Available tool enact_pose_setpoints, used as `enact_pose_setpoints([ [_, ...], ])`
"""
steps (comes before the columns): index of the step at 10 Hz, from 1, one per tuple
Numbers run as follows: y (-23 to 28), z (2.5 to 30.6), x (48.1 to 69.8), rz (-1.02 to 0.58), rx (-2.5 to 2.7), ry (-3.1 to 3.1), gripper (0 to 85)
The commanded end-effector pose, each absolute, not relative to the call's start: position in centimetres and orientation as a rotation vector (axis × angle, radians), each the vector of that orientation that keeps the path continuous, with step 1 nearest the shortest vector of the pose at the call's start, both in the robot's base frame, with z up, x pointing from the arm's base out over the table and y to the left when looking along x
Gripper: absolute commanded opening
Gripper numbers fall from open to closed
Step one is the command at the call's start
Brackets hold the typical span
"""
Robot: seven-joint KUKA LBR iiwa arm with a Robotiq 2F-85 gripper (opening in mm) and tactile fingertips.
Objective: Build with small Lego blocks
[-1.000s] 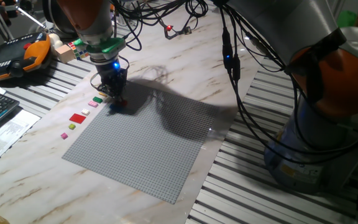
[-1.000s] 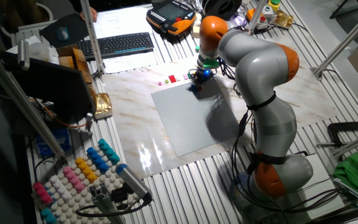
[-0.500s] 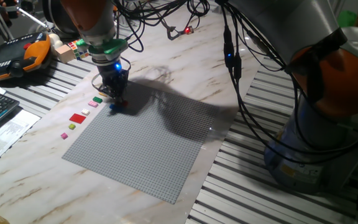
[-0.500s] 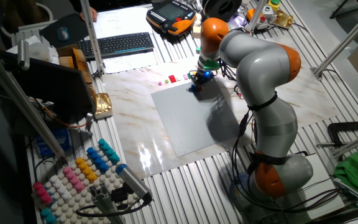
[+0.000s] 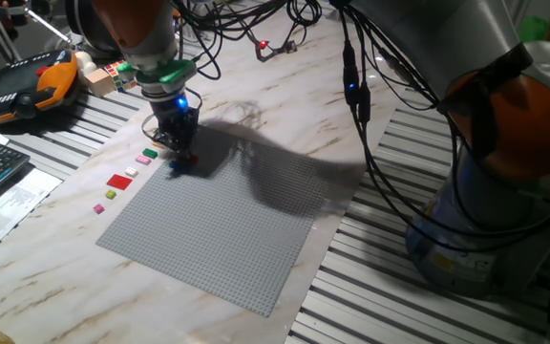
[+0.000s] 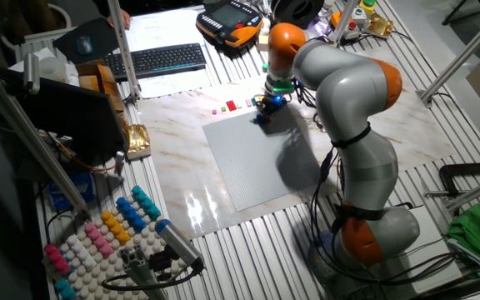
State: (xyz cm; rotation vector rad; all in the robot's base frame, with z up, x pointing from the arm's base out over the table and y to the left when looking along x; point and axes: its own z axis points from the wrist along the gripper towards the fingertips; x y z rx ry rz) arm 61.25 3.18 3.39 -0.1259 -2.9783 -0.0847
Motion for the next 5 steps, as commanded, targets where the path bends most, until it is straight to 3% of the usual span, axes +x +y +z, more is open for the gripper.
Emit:
enact_pose_setpoints([
  [1, 2.8, 4.7, 62.2, -0.077, -0.129, -2.996, 0.7],
  [3, 2.5, 5.1, 62.7, -0.079, -0.128, -2.99, 2.3],
  [5, 1.7, 6.1, 64.1, -0.04, -0.133, -2.992, 15.3],
])
